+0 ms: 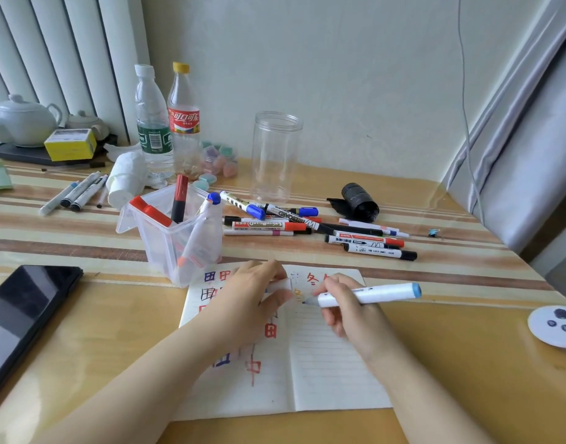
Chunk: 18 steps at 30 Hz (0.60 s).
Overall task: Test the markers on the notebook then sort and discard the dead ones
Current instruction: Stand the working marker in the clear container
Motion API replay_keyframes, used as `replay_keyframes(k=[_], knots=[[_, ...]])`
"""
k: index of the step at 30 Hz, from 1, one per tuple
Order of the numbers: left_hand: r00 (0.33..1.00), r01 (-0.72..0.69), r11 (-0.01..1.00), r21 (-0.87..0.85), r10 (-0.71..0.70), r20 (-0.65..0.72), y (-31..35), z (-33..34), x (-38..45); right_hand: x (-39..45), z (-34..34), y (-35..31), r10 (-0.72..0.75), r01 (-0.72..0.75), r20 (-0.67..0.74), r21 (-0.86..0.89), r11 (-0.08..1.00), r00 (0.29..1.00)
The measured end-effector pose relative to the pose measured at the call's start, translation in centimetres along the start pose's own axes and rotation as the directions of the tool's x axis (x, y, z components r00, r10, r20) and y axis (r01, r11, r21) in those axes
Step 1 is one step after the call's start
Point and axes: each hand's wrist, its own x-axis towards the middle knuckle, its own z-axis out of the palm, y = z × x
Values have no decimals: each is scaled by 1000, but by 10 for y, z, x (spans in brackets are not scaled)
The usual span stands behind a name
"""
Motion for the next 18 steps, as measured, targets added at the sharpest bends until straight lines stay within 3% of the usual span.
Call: replay_keyframes(k=[3, 8, 18], knots=[[999, -41, 999, -33, 41, -5, -8, 10, -1, 8, 3, 6, -91, 82, -76, -115, 990, 993], [998, -59, 997, -45, 58, -26, -18, 19, 0, 13, 5, 15, -184, 161, -139, -163, 973, 973], [999, -38, 996, -86, 36, -31, -23, 21, 2, 17, 5, 24, -251, 230, -87, -202, 952, 964]])
